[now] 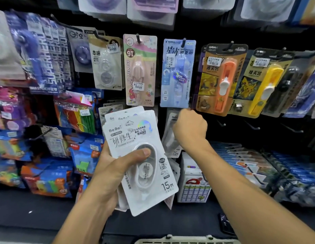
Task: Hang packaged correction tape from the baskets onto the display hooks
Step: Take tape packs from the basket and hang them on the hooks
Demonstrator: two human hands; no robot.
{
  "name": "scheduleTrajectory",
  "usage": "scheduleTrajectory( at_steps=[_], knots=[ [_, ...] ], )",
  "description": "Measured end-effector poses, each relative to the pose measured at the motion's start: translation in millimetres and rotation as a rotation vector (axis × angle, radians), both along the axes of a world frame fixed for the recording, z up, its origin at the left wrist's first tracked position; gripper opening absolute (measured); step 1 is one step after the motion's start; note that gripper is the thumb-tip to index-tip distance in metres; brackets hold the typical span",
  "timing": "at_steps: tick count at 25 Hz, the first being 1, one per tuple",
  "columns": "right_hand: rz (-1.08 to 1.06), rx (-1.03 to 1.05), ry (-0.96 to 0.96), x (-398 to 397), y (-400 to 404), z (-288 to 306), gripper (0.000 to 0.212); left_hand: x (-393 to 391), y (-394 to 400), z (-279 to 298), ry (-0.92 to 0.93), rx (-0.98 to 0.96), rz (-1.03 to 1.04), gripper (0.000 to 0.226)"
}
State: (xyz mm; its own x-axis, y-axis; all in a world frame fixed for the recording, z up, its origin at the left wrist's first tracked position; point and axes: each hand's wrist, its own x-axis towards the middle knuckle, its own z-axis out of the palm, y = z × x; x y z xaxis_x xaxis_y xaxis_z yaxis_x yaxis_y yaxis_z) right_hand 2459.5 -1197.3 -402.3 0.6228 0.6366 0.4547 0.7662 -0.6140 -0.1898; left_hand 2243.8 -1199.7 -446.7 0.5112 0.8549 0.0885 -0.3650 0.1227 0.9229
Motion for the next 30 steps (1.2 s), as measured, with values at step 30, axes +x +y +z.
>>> scheduleTrajectory(
  at_steps=[30],
  knots=[
    [0.110,0.061,0.225,9.5,-23.0,-6.8,0.038,1.8,-4.6,-12.8,0.040,0.045,-0.033,0.094]
  ],
)
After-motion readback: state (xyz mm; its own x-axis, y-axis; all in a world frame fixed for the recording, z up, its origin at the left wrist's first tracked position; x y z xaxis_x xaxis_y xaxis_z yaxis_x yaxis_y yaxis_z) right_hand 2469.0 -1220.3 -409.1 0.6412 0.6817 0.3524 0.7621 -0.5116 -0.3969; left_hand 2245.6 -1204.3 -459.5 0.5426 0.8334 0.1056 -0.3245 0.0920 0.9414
